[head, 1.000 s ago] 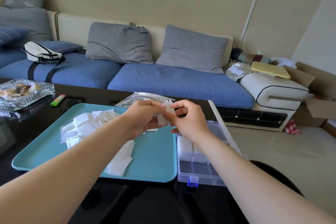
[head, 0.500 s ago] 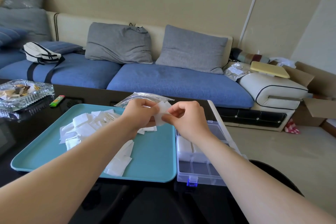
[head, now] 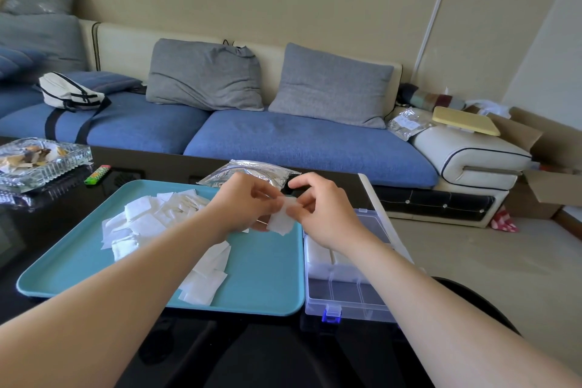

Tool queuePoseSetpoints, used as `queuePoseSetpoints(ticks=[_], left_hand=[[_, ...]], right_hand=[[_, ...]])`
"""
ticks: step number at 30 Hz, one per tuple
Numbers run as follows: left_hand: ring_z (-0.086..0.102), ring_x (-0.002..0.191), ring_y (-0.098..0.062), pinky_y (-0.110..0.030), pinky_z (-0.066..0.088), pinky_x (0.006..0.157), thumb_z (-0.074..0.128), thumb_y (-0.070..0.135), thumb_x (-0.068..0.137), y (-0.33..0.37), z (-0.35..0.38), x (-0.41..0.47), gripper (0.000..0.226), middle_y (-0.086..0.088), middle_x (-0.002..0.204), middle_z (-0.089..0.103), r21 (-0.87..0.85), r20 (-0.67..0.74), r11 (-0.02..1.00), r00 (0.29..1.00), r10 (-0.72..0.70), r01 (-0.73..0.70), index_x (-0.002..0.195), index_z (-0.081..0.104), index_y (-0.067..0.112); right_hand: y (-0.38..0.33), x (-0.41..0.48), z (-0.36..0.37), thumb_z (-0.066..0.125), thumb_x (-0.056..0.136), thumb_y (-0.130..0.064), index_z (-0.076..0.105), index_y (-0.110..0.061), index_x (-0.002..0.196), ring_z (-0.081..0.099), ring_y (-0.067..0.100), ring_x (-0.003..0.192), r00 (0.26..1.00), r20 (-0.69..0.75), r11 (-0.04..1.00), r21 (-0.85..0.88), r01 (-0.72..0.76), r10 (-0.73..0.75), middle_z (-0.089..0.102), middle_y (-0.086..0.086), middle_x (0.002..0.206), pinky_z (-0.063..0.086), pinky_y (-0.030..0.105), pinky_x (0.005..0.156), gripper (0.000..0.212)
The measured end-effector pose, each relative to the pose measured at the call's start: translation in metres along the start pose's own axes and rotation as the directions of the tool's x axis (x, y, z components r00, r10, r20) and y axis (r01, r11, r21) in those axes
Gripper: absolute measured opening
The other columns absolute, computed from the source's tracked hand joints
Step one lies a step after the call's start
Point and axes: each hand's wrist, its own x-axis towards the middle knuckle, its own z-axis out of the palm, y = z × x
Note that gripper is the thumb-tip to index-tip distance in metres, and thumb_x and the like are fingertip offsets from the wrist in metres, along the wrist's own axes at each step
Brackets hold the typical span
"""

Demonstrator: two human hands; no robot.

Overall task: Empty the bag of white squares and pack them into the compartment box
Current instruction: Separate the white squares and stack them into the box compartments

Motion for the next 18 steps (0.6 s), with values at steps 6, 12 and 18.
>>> queuePoseSetpoints(ticks=[6, 12, 18], left_hand=[[0.079, 0.080, -0.026, -0.042, 0.067, 0.073, 0.081, 0.013, 0.091, 0.0021, -0.0012, -0.0037, 0.008, -0.010, 0.092, 0.080, -0.055, 0.022, 0.998, 1.000, -0.008, 0.009, 0.094, 0.079, 0.007], [0.079, 0.090, -0.024, -0.034, 0.065, 0.077, 0.076, 0.019, 0.096, 0.0011, 0.0002, -0.0009, 0.015, -0.011, 0.095, 0.081, -0.161, 0.064, 0.986, 0.998, -0.028, 0.038, 0.102, 0.079, 0.006], [0.078, 0.101, -0.028, -0.035, 0.064, 0.088, 0.064, 0.010, 0.103, -0.0017, 0.0012, 0.0043, 0.018, -0.018, 0.107, 0.079, -0.345, 0.110, 0.932, 0.991, -0.082, 0.115, 0.114, 0.075, 0.001]], right_hand=[[-0.0013, -0.0017, 0.0000, 0.084, 0.089, -0.021, 0.079, -0.023, 0.110, 0.066, 0.000, 0.079, 0.999, -0.010, 0.999, -0.037, 0.033, -0.033, 0.072, -0.011, 0.092, 0.045, 0.005, 0.068, 0.022], [-0.0026, -0.0005, 0.0001, 0.088, 0.084, -0.018, 0.080, -0.021, 0.096, 0.071, 0.008, 0.078, 0.993, -0.117, 1.000, 0.017, 0.009, -0.007, 0.075, -0.010, 0.089, 0.056, 0.018, 0.072, 0.015], [0.0007, 0.0031, -0.0020, 0.083, 0.089, -0.013, 0.079, -0.020, 0.089, 0.075, 0.011, 0.075, 0.988, -0.110, 0.983, 0.163, -0.088, 0.107, 0.078, -0.006, 0.080, 0.063, 0.028, 0.074, 0.008]])
